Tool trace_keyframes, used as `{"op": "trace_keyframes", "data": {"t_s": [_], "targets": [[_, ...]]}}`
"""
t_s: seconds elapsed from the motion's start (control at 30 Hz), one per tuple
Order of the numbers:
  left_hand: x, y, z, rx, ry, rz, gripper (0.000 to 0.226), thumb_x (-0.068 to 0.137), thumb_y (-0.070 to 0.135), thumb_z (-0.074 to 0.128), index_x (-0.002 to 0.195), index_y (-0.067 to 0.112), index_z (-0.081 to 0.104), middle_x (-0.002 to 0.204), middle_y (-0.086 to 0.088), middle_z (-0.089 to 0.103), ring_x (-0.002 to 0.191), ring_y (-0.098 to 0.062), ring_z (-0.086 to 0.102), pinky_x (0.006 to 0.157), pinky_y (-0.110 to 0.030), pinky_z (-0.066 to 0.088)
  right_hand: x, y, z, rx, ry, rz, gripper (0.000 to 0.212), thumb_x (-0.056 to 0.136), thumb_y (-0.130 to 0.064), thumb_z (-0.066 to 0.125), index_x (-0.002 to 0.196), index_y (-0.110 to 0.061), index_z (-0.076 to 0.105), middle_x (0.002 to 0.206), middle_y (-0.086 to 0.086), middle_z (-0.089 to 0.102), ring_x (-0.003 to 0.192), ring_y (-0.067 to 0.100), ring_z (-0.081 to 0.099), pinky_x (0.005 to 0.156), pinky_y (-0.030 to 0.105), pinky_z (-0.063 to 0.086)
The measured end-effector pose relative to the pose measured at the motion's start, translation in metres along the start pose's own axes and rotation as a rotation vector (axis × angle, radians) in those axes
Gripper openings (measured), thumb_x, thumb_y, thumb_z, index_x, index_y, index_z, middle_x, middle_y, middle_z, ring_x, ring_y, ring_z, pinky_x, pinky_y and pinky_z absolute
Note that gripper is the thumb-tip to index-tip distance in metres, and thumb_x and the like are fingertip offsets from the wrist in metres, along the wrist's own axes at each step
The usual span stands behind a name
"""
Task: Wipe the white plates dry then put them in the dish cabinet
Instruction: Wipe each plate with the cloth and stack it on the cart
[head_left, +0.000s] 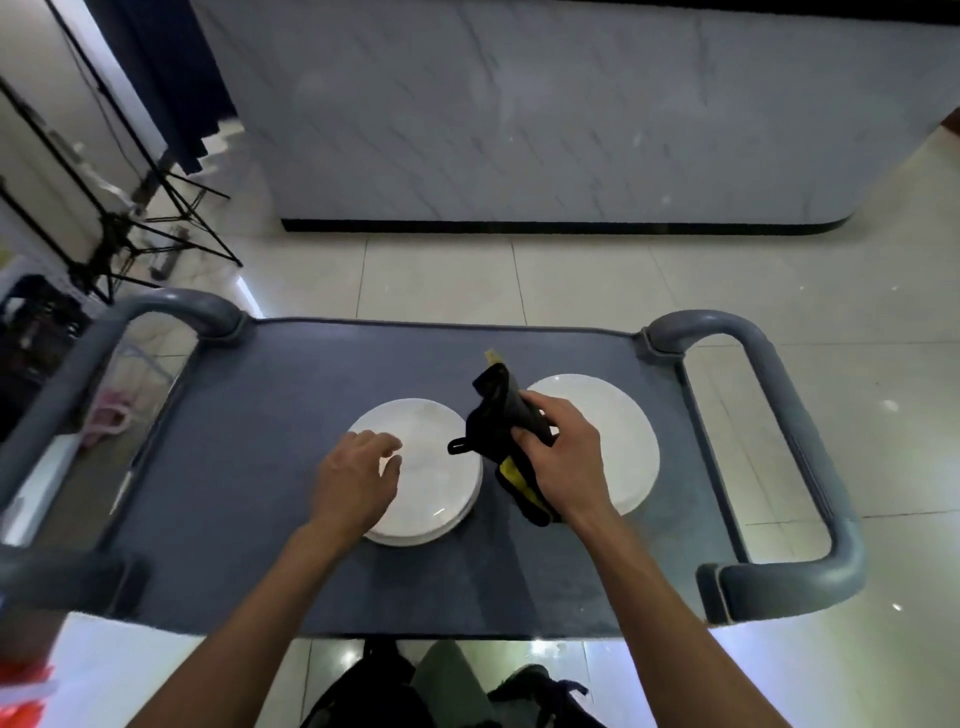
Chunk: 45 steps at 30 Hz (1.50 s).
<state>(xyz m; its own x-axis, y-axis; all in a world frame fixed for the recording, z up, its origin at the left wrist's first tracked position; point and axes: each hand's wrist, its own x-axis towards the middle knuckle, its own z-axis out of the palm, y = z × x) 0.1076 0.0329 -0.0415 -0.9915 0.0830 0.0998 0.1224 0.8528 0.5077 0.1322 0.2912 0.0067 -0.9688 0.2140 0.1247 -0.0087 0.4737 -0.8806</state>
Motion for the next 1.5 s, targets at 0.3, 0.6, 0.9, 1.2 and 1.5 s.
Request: {"op": "trace_keyframes", "data": {"t_s": [0.3,0.6,0.9,1.2,1.5], "targets": [[0.020,-0.075,-0.011,-0.226,-0.067,-0.355,0.009,0.084,0.023,0.070,0.082,0.025,0.061,0.087,0.002,0.065,0.083,-0.023,0.062,0.075,-0.034,0.049,0.003,-0.021,0.077,-0.081,-0.131,0.006,0.042,0.084,-0.009,0.071,0.121,-0.027,0.068,0.110,-0.013,0.067,0.101,0.001,0.061,0.089,0.021,0.049],[0.040,-0.087,0.007,-0.234,-0.164,-0.363,0.025,0.075,0.037,0.079,0.093,0.026,0.065,0.088,0.009,0.064,0.081,-0.016,0.061,0.069,-0.028,0.043,-0.001,-0.028,0.124,-0.118,-0.122,0.103,0.043,0.084,-0.012,0.070,0.124,-0.028,0.066,0.118,-0.013,0.066,0.109,0.003,0.059,0.095,0.018,0.044],[0.047,-0.094,0.014,-0.277,-0.202,-0.364,0.024,0.071,0.037,0.079,0.084,0.031,0.060,0.082,0.011,0.062,0.077,-0.014,0.061,0.071,-0.034,0.052,0.000,-0.025,0.150,-0.296,-0.095,0.142,0.040,0.088,-0.023,0.071,0.128,-0.021,0.064,0.125,-0.002,0.065,0.118,0.017,0.056,0.104,0.032,0.043],[0.057,-0.091,0.009,-0.378,-0.277,-0.463,0.025,0.070,0.025,0.081,0.075,0.031,0.057,0.074,0.014,0.062,0.072,-0.005,0.059,0.054,-0.020,0.037,-0.015,-0.018,0.155,-0.517,-0.276,0.162,0.057,0.092,-0.038,0.064,0.146,-0.028,0.048,0.150,-0.005,0.047,0.136,0.022,0.041,0.112,0.043,0.035],[0.067,-0.084,-0.007,-0.463,-0.289,-0.447,0.017,0.075,0.017,0.077,0.079,0.024,0.062,0.080,0.005,0.068,0.080,-0.018,0.067,0.063,-0.032,0.052,-0.024,-0.019,0.155,-0.497,-0.260,0.166,0.073,0.089,-0.040,0.064,0.154,-0.033,0.033,0.157,-0.006,0.037,0.139,0.020,0.038,0.115,0.042,0.032]]}}
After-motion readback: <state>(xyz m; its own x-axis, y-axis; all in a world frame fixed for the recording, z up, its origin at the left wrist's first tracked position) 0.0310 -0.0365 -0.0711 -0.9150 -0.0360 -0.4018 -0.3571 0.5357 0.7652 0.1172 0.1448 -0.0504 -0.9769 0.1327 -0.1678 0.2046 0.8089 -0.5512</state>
